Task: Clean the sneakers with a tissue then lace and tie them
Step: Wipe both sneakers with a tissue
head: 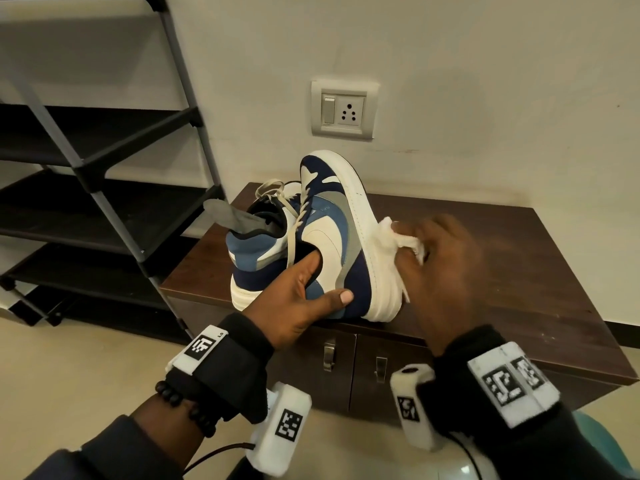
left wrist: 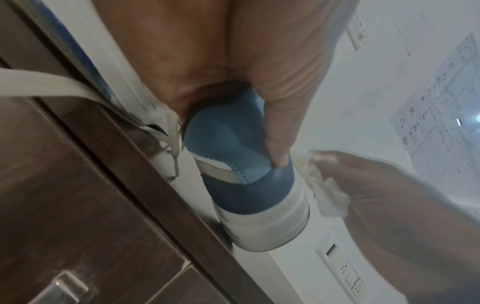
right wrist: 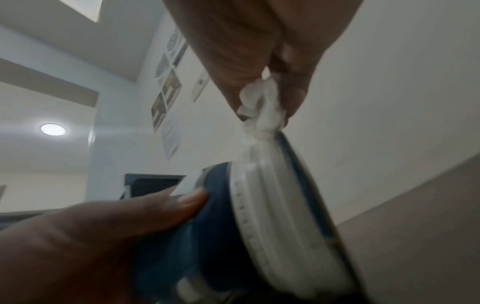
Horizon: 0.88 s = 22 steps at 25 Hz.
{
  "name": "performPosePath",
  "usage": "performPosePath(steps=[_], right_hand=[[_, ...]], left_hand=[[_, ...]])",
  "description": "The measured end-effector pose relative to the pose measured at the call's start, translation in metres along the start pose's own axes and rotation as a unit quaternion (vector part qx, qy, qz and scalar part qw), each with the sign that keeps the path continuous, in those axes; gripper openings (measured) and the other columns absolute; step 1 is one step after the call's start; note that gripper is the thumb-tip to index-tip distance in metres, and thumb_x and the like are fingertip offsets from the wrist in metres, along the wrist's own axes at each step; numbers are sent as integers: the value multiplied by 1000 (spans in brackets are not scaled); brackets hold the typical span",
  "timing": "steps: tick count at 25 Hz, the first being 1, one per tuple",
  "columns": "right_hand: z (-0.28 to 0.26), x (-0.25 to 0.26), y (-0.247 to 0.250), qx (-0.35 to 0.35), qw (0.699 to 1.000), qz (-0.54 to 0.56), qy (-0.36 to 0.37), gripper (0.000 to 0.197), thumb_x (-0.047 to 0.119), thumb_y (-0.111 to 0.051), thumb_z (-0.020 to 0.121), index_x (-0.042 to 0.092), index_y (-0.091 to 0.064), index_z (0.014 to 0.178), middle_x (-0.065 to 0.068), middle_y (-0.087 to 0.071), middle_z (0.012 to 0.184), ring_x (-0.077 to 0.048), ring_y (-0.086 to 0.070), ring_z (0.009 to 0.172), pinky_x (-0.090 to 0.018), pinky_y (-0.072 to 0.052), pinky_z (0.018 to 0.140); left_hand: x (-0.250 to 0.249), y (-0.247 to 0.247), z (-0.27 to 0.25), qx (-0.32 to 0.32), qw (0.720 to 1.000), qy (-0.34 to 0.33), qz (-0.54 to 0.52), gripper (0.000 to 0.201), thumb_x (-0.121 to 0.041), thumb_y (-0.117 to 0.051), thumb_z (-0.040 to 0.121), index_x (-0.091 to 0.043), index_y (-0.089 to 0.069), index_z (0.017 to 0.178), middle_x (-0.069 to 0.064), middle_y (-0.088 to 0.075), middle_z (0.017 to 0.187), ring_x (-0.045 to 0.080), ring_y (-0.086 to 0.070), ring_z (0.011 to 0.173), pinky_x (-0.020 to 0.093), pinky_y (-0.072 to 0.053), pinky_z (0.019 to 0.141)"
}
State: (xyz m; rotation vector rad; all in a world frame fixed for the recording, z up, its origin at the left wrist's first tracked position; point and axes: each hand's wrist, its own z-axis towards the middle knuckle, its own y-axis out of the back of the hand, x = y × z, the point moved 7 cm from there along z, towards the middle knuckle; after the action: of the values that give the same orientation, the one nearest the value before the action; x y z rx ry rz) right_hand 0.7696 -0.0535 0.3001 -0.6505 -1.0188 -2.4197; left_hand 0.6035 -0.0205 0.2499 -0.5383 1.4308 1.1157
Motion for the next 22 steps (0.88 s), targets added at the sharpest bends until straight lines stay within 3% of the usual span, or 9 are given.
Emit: performPosePath(steps=[3,4,8,12,13,16,17,21,22], right_hand=[[-34,57,-26,59,982,-20,176,25,12,-53,83,10,-69,103,-7,-62,103,-19,-55,97,-19,-41,78],[-33,52,-30,75,981,-18,176,25,11,-53,83,10,-69,103,-7,-61,103,-20,-54,98,-18,-40,78],[6,-7,-6,13,1000,-3,-26,26,0,-63,80,10,-70,103,-10,-60,103,-28,-57,98,-26,-39,77],[-27,62,-31,59,983,21,174,30,1,-64,78,10,-70,106,-7,-61,104,-20,-54,99,-22,-44,79],[-25,58,-34,77,983,39,160,30,1,-64,79,11,-70,107,-5,-60,104,-19,-54,99,-19,-43,80],[7,-2,-13,23,997,63,-34,24,6,-65,83,14,-71,105,2,-56,98,-21,-58,95,-20,-41,74],[11,-6,-5,3,998,54,-36,23,8,-66,84,15,-71,105,2,-57,98,-20,-58,94,-22,-43,74],[-19,64,-28,71,979,29,188,31,5,-60,79,12,-70,107,-4,-61,102,-16,-55,94,-21,-45,76],[-19,62,-31,84,975,17,203,30,4,-61,78,10,-70,106,-6,-62,102,-18,-56,95,-22,-44,76]], left_hand=[[-2,0,-1,8,999,-3,-43,42,-9,-63,87,-24,-52,125,-8,-64,121,5,-57,116,26,-46,101],[-3,-1,-1,10,999,-4,-50,42,-8,-63,87,-25,-52,123,-8,-65,120,3,-57,116,24,-46,100],[-4,-1,-2,5,1000,0,2,41,-17,-64,88,-39,-46,118,-27,-55,119,-18,-48,113,2,-37,91],[0,1,-2,4,999,6,-53,40,-8,-64,86,-20,-54,123,-9,-66,118,6,-58,115,25,-45,101],[-1,1,-2,6,998,4,-59,42,-6,-63,87,-19,-53,126,-7,-65,121,7,-57,117,28,-44,103],[0,0,-2,7,1000,2,-20,49,-15,-64,88,-22,-46,134,-12,-56,132,-1,-49,124,24,-38,109],[1,0,-2,6,1000,5,-11,51,-17,-65,88,-22,-45,135,-13,-55,133,-2,-48,124,25,-37,109],[1,0,0,8,999,-3,-40,40,-11,-65,87,-23,-54,124,-5,-64,122,8,-57,118,31,-43,105],[1,0,0,11,999,-2,-47,41,-12,-65,87,-23,-53,125,-5,-64,122,8,-57,118,31,-44,105]])
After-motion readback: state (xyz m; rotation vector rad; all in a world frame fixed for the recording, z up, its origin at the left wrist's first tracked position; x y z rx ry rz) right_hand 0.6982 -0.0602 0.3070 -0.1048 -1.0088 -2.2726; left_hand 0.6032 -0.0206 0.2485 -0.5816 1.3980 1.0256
